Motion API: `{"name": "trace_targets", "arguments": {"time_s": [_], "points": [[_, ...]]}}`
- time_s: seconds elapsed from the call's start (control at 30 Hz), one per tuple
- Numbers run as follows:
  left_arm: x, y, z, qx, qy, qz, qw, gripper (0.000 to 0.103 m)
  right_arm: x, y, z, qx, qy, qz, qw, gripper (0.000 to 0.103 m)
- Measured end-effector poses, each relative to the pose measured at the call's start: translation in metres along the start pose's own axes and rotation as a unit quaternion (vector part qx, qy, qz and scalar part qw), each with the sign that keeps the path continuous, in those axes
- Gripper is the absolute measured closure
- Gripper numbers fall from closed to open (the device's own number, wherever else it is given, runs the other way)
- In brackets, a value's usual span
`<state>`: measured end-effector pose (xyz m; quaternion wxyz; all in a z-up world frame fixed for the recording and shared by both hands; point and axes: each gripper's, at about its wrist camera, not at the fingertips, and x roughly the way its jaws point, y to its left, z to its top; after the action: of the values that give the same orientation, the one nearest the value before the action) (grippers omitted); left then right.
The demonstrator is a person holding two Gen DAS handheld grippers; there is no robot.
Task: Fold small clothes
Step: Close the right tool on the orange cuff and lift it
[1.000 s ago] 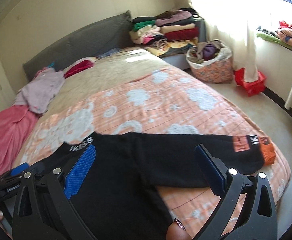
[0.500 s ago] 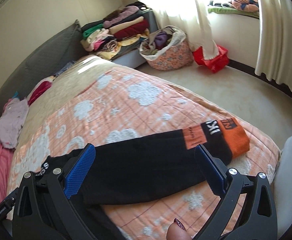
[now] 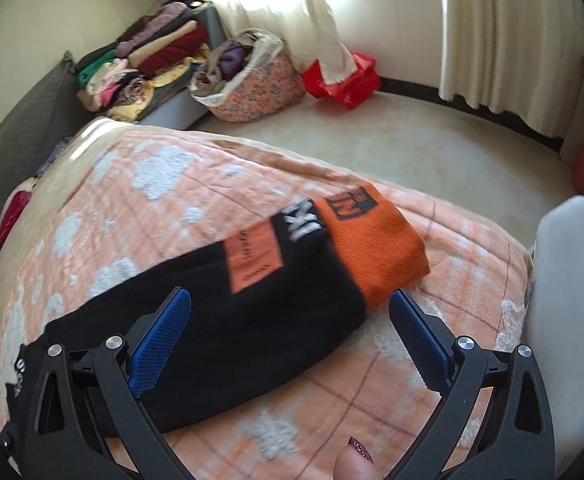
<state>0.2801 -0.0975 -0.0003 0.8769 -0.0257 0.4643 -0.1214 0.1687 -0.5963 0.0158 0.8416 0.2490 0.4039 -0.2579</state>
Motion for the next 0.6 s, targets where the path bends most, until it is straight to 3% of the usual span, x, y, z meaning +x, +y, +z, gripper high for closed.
{"name": "trace_targets", "arguments": {"time_s": [0.1, 0.3, 0.37, 0.4, 0.5, 0.53, 0.6], "points": [[0.008, -0.003, -0.004, 0.005, 0.003, 0.004, 1.0000, 0.008, 0.017, -0.009, -0.001, 0.014, 0.021, 0.005, 1.000, 0.004], [0.012, -0.006, -0.009, 0.015, 0.004, 0.007, 0.9999, 0.008, 0.019, -0.005, -0.002, 0.014, 0.003, 0.022, 1.000, 0.005], [0.011, -0.005, -0.010, 0.019, 0.004, 0.011, 0.9997, 0.008, 0.019, -0.002, -0.002, 0.011, -0.001, 0.029, 1.000, 0.025], [0.011, -0.005, -0.009, 0.020, 0.003, 0.013, 0.9997, 0.008, 0.019, 0.000, -0.002, 0.010, -0.004, 0.025, 1.000, 0.043], [0.010, 0.000, -0.008, 0.014, 0.002, 0.015, 0.9998, 0.008, 0.017, 0.000, -0.002, 0.014, -0.009, 0.048, 0.999, 0.069], [0.010, 0.000, -0.007, 0.012, 0.002, 0.015, 0.9998, 0.008, 0.016, 0.000, -0.002, 0.017, -0.010, 0.060, 0.998, 0.077], [0.008, 0.002, -0.007, 0.008, 0.001, 0.011, 0.9999, 0.008, 0.010, 0.003, -0.001, 0.013, -0.020, 0.085, 0.996, 0.083]]}}
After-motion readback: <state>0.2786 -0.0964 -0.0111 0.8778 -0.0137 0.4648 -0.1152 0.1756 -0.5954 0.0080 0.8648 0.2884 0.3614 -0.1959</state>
